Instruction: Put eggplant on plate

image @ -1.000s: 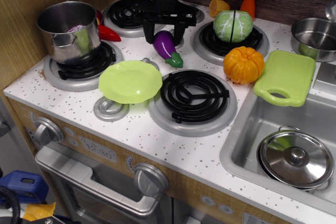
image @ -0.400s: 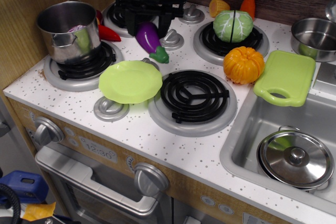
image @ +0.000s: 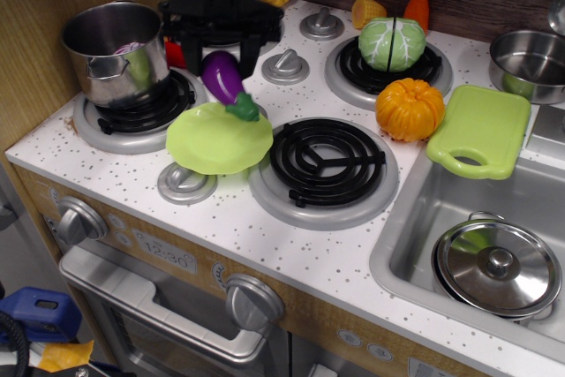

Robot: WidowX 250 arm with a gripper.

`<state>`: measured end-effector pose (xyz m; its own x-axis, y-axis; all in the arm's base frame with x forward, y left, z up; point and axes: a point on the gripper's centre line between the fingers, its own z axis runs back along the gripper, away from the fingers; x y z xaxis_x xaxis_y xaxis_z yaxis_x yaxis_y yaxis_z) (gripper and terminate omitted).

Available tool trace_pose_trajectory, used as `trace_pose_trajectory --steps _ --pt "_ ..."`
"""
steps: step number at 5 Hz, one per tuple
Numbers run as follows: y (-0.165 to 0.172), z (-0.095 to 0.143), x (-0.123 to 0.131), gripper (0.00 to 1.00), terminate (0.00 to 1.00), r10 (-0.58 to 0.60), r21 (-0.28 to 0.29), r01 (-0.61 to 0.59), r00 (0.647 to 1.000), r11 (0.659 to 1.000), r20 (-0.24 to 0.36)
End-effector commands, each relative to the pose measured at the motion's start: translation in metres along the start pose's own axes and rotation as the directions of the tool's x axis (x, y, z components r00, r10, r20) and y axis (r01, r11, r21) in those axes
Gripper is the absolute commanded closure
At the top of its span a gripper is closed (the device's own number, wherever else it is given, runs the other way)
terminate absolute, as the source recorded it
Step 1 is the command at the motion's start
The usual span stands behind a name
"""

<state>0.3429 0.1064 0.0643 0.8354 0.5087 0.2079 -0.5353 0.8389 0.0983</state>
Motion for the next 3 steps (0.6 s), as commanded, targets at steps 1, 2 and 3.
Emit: trace_pose_trajectory --steps 1,2,3 --pt "0.019 0.007 0.001 0.0 0.0 0.017 -0.071 -0.013 0.998 0.997 0.054" --pt "0.013 -0.001 -0.011 0.0 0.0 0.031 -0.09 -0.025 0.997 0.996 0.067" --pt "0.013 -0.001 -0.011 0.0 1.0 0.031 -0.09 -0.025 0.997 0.996 0.067"
